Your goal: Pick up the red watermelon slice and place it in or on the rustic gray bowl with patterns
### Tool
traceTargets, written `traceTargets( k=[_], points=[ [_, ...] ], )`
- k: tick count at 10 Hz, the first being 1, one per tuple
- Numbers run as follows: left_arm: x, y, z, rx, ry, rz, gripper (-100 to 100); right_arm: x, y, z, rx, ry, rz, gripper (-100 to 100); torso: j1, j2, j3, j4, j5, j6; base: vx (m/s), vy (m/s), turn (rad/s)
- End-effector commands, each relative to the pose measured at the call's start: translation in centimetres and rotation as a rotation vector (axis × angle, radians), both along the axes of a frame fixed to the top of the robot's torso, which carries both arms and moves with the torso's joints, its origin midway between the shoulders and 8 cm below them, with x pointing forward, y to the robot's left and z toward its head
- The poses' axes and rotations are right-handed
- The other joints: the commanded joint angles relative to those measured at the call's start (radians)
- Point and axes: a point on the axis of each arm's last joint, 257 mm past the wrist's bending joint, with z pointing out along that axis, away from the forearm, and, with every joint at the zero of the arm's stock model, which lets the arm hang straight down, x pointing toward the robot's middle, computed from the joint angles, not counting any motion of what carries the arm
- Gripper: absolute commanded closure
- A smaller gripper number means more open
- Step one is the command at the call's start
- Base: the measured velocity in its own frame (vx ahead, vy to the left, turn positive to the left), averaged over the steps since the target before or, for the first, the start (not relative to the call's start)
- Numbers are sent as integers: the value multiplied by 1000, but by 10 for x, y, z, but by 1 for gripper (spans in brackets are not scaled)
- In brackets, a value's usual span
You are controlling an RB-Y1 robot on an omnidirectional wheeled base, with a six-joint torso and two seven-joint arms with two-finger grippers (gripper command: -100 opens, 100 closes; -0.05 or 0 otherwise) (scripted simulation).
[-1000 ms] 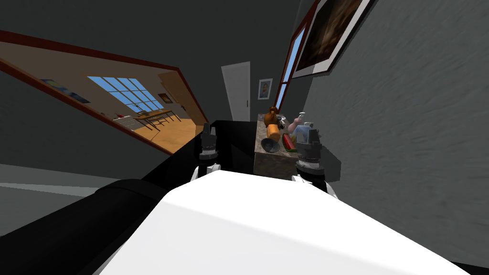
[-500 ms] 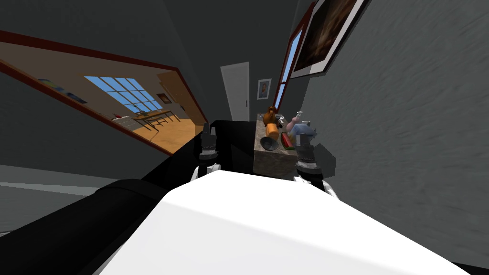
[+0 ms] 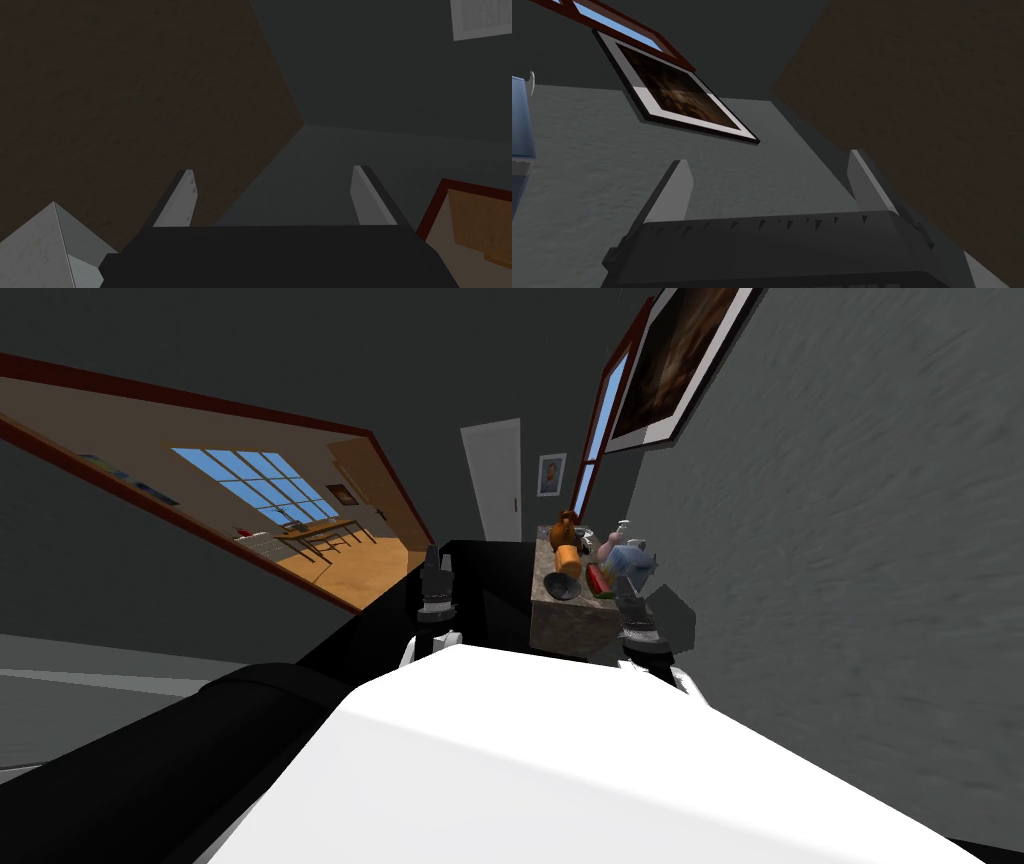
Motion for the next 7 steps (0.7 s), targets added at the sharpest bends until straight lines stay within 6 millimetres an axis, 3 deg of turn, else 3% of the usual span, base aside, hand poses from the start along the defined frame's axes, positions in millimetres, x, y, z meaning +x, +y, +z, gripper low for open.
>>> traceTargets(
  k=[1,4,7],
  points=[
    [0,0,0,0,0,0,0,6,-7,-16,-66,22,-45,-100,0,0,0,0,0,0,-33,-1,-12],
    [0,0,0,0,0,0,0,10,-14,-29,-135,35,-92,-100,0,-1,0,0,0,0,-26,0,-11],
    [0,0,0,0,0,0,0,16,-27,-56,-245,69,-163,-100,0,-1,-1,0,0,0,-27,5,-12]
  ],
)
